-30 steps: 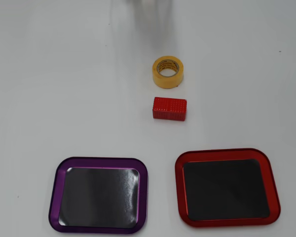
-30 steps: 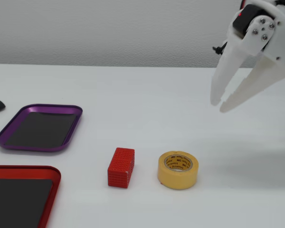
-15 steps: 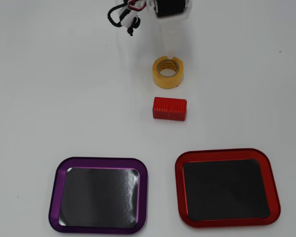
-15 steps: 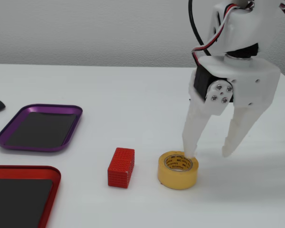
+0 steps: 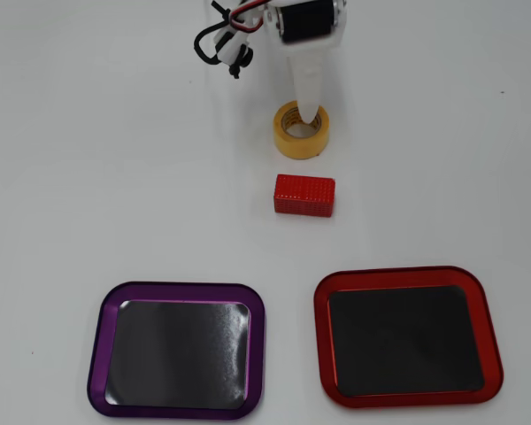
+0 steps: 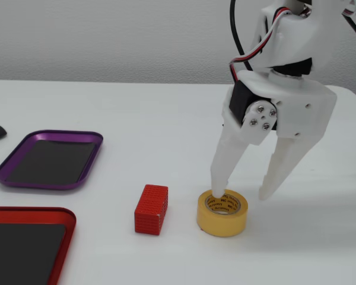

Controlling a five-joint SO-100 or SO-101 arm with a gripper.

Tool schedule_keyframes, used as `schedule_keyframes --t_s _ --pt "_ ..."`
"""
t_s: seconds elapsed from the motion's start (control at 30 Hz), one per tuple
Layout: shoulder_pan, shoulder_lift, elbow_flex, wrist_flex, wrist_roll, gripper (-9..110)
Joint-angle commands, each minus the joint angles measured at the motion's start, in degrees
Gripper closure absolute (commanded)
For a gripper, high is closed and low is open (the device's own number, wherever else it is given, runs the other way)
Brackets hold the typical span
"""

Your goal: Grasp a tape and put it in the right purple dish.

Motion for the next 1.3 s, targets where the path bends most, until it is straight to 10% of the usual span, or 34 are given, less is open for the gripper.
schedule_keyframes --t_s 0.0,0.63,0.9,1.27 --pt "0.18 0.18 1.05 -1.67 -0.44 84" --pt "0.26 0.18 12.66 -11.07 -2.64 85" --pt "0.09 0.97 12.04 -10.28 -3.96 102" --pt "1.05 1.23 -11.78 -0.35 3.43 102"
